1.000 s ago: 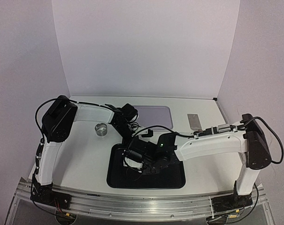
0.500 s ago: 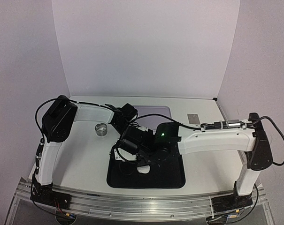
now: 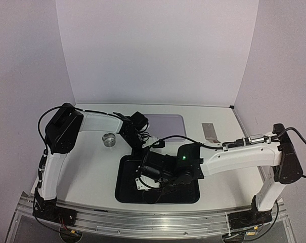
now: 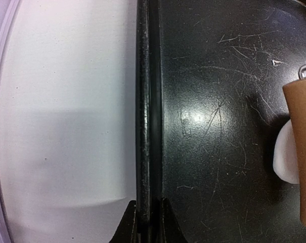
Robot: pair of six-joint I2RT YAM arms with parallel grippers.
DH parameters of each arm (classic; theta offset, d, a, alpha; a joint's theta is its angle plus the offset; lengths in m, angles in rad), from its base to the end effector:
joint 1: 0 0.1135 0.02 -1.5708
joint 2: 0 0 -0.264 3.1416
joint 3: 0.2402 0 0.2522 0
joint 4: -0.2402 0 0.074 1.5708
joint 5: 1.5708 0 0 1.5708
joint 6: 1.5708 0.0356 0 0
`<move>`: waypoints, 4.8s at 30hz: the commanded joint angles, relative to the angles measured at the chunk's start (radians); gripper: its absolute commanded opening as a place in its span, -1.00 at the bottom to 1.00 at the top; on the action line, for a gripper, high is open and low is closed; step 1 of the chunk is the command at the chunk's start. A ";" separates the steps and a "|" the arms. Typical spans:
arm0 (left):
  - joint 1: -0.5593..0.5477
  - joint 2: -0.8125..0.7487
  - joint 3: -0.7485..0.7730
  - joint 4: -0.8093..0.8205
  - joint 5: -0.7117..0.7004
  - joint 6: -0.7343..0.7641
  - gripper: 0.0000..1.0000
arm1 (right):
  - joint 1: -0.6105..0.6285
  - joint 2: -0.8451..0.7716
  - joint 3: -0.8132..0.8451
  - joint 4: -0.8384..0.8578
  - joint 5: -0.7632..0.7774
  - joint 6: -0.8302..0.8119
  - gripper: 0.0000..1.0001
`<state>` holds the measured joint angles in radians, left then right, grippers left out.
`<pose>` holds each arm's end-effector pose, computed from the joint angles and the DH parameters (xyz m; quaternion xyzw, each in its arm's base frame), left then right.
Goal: Roll out the dumpling wrappers from the dough
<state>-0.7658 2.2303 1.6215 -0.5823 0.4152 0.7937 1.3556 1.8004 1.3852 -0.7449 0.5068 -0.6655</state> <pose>0.3191 -0.3268 0.1323 0.7033 0.6560 -0.1998 0.1875 0.0960 0.3582 0.2303 -0.7757 0.5469 -0.1642 0.2688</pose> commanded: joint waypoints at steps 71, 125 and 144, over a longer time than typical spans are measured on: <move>0.000 -0.007 0.016 0.079 -0.201 0.059 -1.00 | -0.032 0.012 0.160 0.003 0.123 0.035 -1.00; 0.001 0.002 0.034 0.070 -0.193 0.068 -1.00 | 0.107 -0.094 -0.166 -0.004 -0.113 0.080 -1.00; 0.005 0.011 0.032 0.082 -0.211 0.079 -1.00 | 0.116 -0.102 -0.201 -0.065 -0.132 0.102 -1.00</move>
<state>-0.7704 2.2303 1.6234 -0.5827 0.4113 0.7919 1.4370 1.7523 1.2647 -0.6647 0.5239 -0.6042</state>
